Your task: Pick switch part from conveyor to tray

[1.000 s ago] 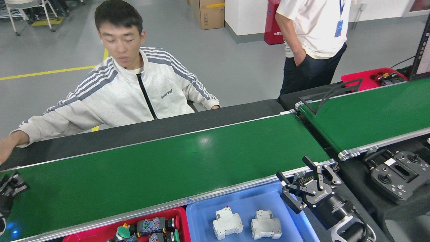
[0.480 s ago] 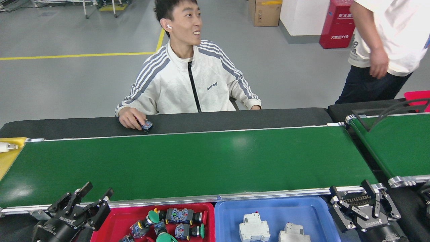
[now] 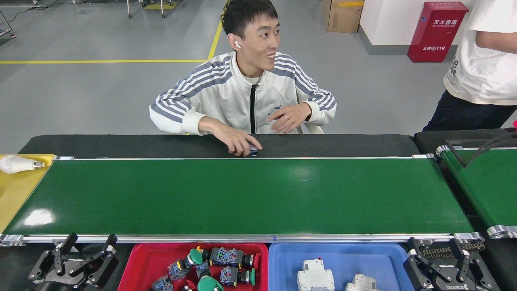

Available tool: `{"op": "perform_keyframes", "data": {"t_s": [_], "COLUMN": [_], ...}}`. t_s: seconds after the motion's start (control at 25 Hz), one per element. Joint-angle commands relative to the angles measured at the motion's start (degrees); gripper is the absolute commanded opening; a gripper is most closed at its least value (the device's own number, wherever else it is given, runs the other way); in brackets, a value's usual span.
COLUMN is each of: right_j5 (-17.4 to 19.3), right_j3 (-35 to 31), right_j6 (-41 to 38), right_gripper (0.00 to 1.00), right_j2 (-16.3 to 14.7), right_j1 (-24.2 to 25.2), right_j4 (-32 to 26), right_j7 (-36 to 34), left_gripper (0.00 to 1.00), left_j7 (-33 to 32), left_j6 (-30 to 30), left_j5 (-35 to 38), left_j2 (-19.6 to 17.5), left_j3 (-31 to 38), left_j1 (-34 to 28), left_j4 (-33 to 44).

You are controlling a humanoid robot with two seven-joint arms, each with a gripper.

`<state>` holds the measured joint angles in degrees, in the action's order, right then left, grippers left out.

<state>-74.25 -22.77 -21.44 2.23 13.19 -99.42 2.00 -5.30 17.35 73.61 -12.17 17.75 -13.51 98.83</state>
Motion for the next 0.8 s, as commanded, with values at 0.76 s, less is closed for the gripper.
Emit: {"op": "perform_keyframes", "data": {"t_s": [0.76], "right_j5": [0.16], "right_j3": [0.36], "right_j6": [-0.7], "right_gripper": [1.0], "right_j2": [-0.21], "right_j1": [-0.27], "right_j4": [-0.86], "right_j7": [0.11], "left_gripper": [1.0], "left_j7": [1.26], "left_j6": [-0.3], "left_j5": [0.48], "left_j2": [0.66], "left_j3": [-0.17], "left_j1": [0.59], "left_j4": [-0.3]}}
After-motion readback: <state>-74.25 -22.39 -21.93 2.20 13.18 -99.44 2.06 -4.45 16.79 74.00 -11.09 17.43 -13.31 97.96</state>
